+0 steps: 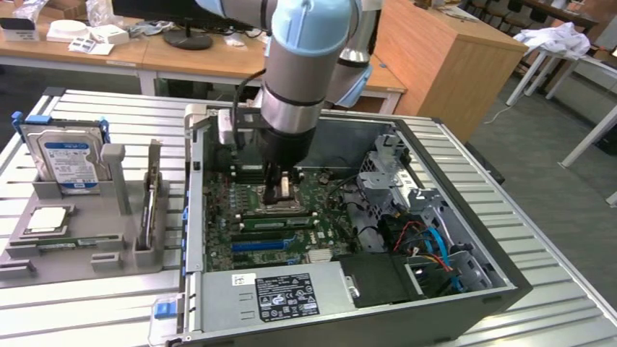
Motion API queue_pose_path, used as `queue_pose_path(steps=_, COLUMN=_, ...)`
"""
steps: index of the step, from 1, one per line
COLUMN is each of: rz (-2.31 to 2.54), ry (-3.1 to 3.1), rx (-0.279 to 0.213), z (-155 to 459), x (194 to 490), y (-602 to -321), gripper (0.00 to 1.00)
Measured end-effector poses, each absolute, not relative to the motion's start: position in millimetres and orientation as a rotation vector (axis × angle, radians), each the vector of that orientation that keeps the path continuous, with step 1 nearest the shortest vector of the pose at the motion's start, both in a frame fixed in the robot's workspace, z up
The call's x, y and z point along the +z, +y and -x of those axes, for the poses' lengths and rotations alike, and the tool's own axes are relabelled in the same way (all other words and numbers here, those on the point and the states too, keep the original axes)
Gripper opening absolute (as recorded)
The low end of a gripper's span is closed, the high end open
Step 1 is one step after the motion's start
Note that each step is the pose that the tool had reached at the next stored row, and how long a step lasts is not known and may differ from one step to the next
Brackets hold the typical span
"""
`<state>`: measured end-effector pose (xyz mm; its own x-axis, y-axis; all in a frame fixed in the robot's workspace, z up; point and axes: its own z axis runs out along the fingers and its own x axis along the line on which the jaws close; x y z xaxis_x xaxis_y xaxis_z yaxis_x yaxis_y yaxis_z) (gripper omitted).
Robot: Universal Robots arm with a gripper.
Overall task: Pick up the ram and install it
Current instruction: 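Press down the ram until it locks into place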
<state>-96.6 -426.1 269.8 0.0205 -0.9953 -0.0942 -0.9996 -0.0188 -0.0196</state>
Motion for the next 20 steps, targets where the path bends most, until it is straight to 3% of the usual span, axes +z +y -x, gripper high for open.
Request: queue_pose_path(steps=20, rz=2.185, ry=2.143, rx=0.082, z=97, x=333, y=-426, gripper=0.11)
